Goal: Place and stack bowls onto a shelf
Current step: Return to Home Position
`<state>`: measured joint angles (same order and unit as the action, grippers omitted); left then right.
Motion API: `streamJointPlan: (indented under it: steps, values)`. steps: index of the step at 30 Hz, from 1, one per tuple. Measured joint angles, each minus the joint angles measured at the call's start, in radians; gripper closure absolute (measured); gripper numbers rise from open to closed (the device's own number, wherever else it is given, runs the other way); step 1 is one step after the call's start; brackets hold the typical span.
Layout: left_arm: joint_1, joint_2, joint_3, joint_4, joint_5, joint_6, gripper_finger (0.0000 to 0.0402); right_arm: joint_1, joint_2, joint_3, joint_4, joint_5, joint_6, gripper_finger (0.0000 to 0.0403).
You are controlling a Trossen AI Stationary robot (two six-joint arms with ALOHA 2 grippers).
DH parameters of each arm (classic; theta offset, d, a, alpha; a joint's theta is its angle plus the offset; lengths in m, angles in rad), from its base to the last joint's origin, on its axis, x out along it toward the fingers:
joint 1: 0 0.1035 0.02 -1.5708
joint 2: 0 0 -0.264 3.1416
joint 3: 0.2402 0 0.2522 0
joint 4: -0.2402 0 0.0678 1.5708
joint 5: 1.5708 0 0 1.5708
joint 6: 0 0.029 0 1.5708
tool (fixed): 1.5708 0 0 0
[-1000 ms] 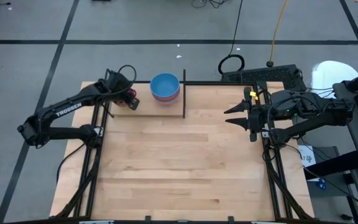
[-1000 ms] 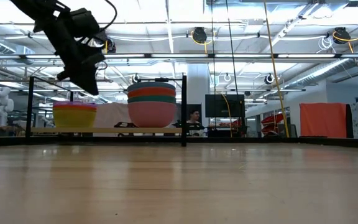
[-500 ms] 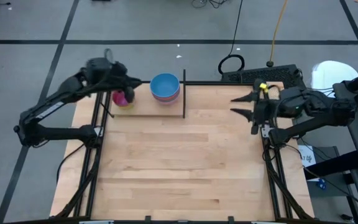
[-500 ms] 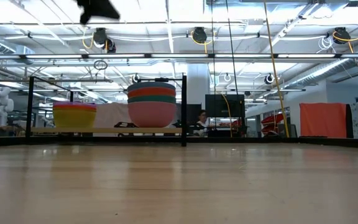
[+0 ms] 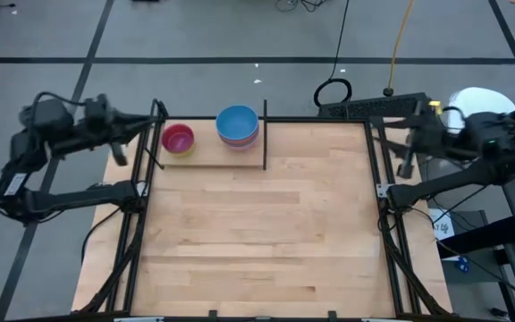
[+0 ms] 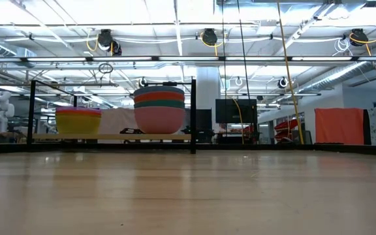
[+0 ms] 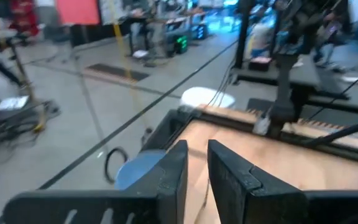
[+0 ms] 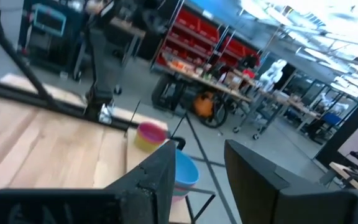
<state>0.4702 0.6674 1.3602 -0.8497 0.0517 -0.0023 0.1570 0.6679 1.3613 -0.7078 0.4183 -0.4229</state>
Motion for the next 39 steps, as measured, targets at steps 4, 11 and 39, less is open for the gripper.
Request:
streamJointPlan:
  steps: [4,11,39]
  values:
    - [0.000,-0.081,0.000,-0.130,-0.049,-0.024,0.0334,0.000,-0.055,0.000,-0.002,-0.003,-0.005,0.0271]
    - [0.000,-0.198,-0.001,-0.315,-0.053,-0.062,0.0334,0.000,-0.165,0.000,-0.129,-0.003,0.061,0.0271]
    - [0.002,-0.631,-0.001,-0.565,-0.107,-0.235,0.0334,0.000,-0.509,0.000,-0.447,-0.005,0.336,0.0271]
